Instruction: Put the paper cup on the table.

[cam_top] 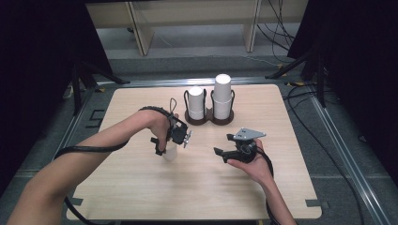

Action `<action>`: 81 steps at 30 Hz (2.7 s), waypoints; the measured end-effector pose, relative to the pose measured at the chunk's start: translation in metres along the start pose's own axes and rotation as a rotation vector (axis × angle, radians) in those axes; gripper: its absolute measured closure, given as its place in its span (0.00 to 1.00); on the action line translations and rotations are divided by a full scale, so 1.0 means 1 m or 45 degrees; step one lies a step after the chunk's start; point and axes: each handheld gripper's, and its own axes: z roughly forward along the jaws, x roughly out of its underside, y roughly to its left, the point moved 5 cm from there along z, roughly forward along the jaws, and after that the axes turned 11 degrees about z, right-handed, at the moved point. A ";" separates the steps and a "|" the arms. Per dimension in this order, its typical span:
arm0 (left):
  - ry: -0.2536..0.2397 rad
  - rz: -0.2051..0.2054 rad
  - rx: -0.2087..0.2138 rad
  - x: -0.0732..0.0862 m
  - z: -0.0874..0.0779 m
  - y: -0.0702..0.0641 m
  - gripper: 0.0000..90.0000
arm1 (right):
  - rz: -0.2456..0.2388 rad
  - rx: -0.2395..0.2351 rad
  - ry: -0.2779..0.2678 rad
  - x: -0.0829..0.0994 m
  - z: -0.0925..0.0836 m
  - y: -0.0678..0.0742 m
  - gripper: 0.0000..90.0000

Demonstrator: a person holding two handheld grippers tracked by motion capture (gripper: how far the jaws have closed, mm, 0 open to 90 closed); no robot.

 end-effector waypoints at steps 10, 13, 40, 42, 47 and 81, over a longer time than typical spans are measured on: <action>-0.092 -0.055 -0.046 0.003 0.003 -0.003 0.18 | -0.002 0.009 0.002 0.001 0.001 0.000 0.21; -0.103 -0.066 -0.065 0.005 0.003 -0.005 0.18 | -0.013 0.015 -0.003 0.000 0.001 -0.001 0.21; -0.489 -0.350 -0.363 0.020 0.001 -0.024 0.17 | 0.007 0.024 0.006 0.004 0.001 -0.002 0.21; -0.511 -0.371 -0.391 0.022 0.001 -0.025 0.17 | 0.008 0.022 0.006 0.004 0.001 -0.002 0.21; -0.575 -0.418 -0.463 0.028 0.002 -0.031 0.16 | -0.016 0.028 -0.006 0.004 0.001 -0.004 0.21; -0.944 -0.873 -0.885 0.052 0.020 -0.097 0.15 | 0.008 0.036 0.004 0.006 0.001 -0.004 0.20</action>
